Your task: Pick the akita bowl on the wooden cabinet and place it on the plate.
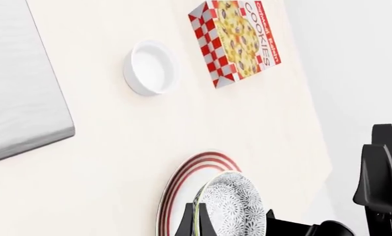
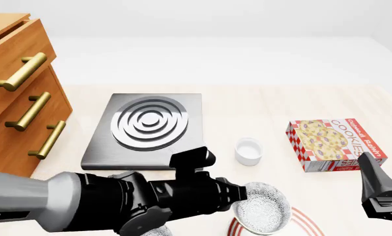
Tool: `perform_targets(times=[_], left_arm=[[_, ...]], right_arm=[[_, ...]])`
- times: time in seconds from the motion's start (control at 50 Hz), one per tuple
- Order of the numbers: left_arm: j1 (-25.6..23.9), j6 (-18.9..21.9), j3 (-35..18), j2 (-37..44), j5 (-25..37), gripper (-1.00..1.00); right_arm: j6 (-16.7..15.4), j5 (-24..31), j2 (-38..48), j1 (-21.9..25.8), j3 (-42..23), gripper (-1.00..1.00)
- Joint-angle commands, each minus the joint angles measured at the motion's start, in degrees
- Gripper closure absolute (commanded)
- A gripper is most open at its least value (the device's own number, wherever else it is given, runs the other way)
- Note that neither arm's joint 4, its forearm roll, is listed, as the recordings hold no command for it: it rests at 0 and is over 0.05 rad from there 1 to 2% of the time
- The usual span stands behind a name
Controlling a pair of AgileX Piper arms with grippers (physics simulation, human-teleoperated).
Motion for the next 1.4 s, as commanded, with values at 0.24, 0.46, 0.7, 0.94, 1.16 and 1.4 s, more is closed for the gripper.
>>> perform_targets(times=[0.24, 0.46, 0.7, 0.94, 1.16, 1.4], left_arm=[[-1.32, -1.09, -0.76, 2.39, -1.48, 1.00], [-2.38, -1.55, -1.27, 3.44, -1.84, 1.00], [-2.85, -1.63, -2.10, 4.59, -2.15, 1.00], [-2.95, -1.68, -2.71, 5.50, -2.15, 1.00], [-3.16, -2.09, -2.68, 6.24, -2.71, 1.00], [-3.71, -2.78, -2.47, 7.02, -3.55, 1.00]], right_arm=[[0.00, 0.00, 0.00, 0.00, 0.00, -1.00], [0.00, 0.00, 0.00, 0.00, 0.00, -1.00], [0.00, 0.00, 0.00, 0.00, 0.00, -1.00], [0.00, 0.00, 0.00, 0.00, 0.00, -1.00], [0.00, 0.00, 0.00, 0.00, 0.00, -1.00], [0.00, 0.00, 0.00, 0.00, 0.00, -1.00]])
